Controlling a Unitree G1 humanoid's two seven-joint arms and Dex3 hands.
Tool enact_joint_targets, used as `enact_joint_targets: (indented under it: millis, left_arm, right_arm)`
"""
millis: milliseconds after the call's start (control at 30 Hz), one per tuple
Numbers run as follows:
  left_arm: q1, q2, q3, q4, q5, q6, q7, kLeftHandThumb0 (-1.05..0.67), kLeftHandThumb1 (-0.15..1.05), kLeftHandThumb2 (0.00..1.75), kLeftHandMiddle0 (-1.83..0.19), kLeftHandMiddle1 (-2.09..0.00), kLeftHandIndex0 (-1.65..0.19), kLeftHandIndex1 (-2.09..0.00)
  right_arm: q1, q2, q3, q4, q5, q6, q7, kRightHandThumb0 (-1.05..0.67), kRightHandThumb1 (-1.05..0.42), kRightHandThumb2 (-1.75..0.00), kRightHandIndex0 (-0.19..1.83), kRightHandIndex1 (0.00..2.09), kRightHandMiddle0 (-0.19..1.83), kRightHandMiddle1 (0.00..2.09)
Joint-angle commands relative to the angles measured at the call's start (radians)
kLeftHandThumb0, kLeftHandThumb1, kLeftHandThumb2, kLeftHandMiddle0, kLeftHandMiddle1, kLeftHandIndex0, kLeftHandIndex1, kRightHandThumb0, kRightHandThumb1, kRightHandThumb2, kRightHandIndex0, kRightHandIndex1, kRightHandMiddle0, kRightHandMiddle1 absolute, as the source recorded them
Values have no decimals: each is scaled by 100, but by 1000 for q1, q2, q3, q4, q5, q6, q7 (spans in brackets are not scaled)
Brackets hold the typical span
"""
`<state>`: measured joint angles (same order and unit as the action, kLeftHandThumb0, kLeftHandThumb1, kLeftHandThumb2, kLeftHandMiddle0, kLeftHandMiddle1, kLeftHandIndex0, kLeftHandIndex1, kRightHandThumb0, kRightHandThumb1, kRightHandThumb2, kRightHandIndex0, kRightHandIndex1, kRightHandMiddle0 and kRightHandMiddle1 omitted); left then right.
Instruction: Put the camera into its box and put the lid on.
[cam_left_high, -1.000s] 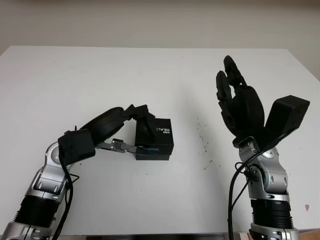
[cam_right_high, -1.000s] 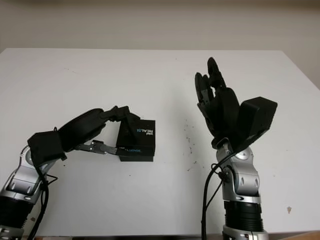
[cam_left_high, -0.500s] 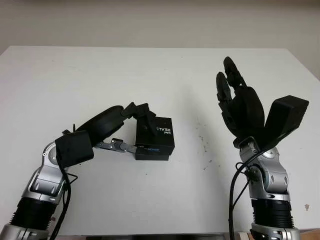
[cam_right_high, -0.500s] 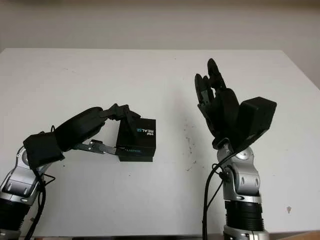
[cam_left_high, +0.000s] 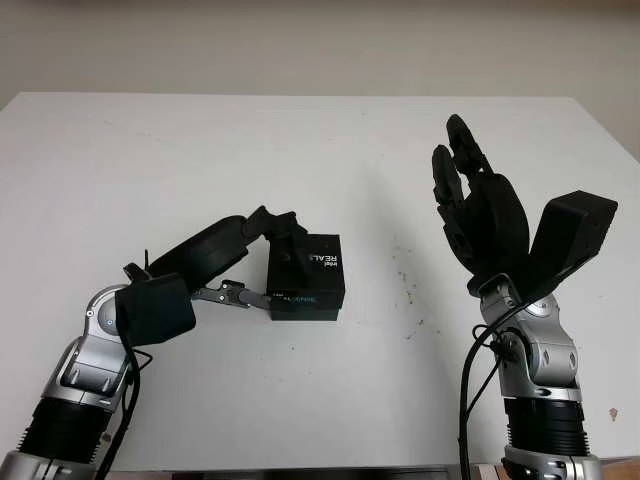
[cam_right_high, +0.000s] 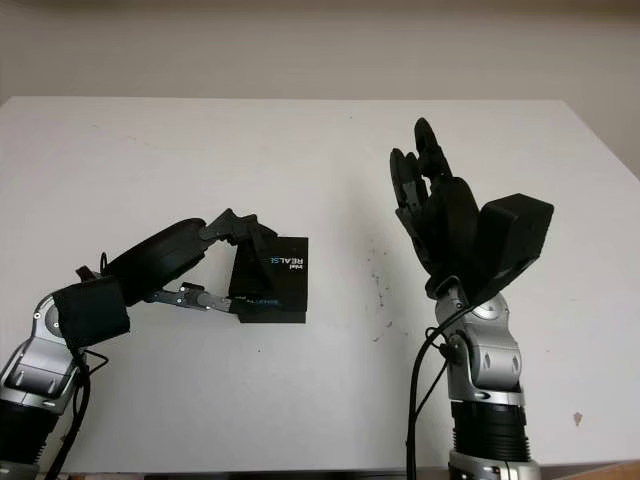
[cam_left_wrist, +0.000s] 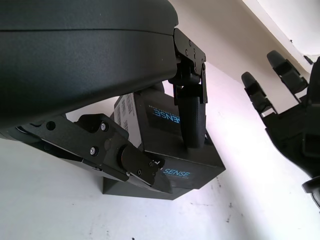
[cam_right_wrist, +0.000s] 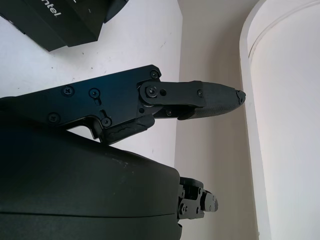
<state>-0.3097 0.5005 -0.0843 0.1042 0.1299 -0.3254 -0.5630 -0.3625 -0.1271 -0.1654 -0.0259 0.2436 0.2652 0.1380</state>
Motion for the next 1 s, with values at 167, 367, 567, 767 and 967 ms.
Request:
enact_joint_targets:
  millis: [167,367,567,767,967]
  left_arm:
    - [-8,85,-53,-5,211,-63,52,-34,97,5,-21,-75,-18,-113]
    - [-28,149,-108,-17,368,-71,48,-71,104,18,5,-6,-15,-19]
    - [-21,147,-104,-21,382,-72,86,-77,105,39,7,-5,-13,-9]
    - [-12,137,-99,-23,370,-59,107,-80,105,52,6,-5,-11,-6]
    - [32,52,-17,-73,126,69,94,-80,105,52,12,-4,-4,-3]
  right_arm:
    - [-14,-12,-3,-19,8,3,3,-63,-105,-38,-8,6,-6,5]
    - [-11,-9,-6,-24,18,2,9,-63,-105,-38,-9,5,-6,5]
    - [-7,-11,-5,-31,17,7,6,-63,-105,-38,-11,4,-7,5]
    - [-4,-7,-4,-32,15,9,-3,-63,-105,-37,-9,5,-5,6]
    - [3,-7,10,-38,11,19,2,-65,-105,-34,-7,6,-4,6]
